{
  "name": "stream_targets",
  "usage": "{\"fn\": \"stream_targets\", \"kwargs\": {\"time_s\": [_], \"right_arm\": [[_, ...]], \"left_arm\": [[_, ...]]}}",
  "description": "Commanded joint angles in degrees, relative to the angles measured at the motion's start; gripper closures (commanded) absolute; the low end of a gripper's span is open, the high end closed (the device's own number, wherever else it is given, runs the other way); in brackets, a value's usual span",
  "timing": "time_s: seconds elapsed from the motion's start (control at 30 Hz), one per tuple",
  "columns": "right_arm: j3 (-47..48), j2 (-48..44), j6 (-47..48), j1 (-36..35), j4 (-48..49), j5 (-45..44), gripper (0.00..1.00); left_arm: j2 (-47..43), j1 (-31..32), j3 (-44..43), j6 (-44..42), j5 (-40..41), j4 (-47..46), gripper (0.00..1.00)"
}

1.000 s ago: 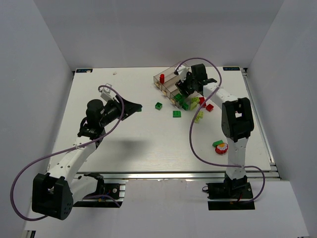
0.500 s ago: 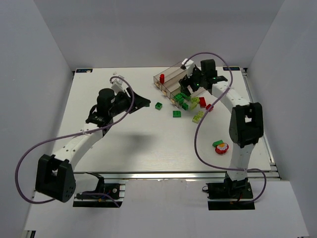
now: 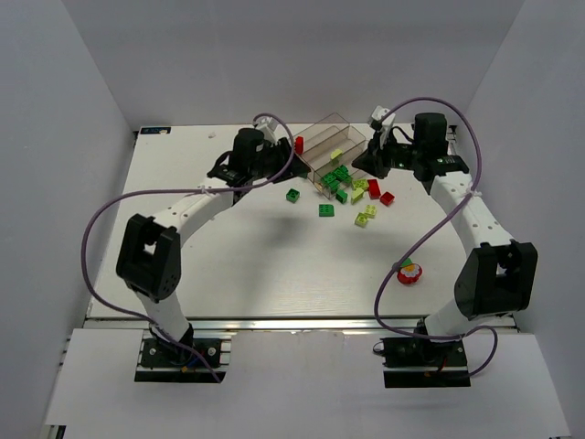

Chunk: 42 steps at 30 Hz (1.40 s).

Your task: Sort the legos into containers by color

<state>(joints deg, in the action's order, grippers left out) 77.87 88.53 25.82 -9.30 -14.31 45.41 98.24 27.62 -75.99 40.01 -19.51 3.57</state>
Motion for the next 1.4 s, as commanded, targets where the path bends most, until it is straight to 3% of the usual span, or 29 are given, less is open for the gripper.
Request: {"fn": "stream_targets", "kwargs": {"time_s": [0.0, 0.57, 1.1, 1.37], "right_arm": [[0.35, -1.87, -1.04, 0.42, -2.56, 3.63, 0.87], [-2.45, -3.72, -10.96, 5.08, 2.61, 1.96, 0.84], [-5.0, -4.42, -10.88, 7.45, 1.74, 4.43, 0.83], [-5.8, -3.98, -11.06, 7.89, 1.65, 4.95, 0.83]], "left_arm": [[4.04, 0.77, -6.96, -2.74, 3.15, 2.67, 0.95], [23.74, 1.91, -29.56, -3.89, 8.34, 7.5, 0.95], [36.23, 2.79, -43.01, -2.13, 8.08, 6.36, 0.9], [38.96, 4.46, -43.72, -2.04, 7.73, 6.36, 0.86]]}}
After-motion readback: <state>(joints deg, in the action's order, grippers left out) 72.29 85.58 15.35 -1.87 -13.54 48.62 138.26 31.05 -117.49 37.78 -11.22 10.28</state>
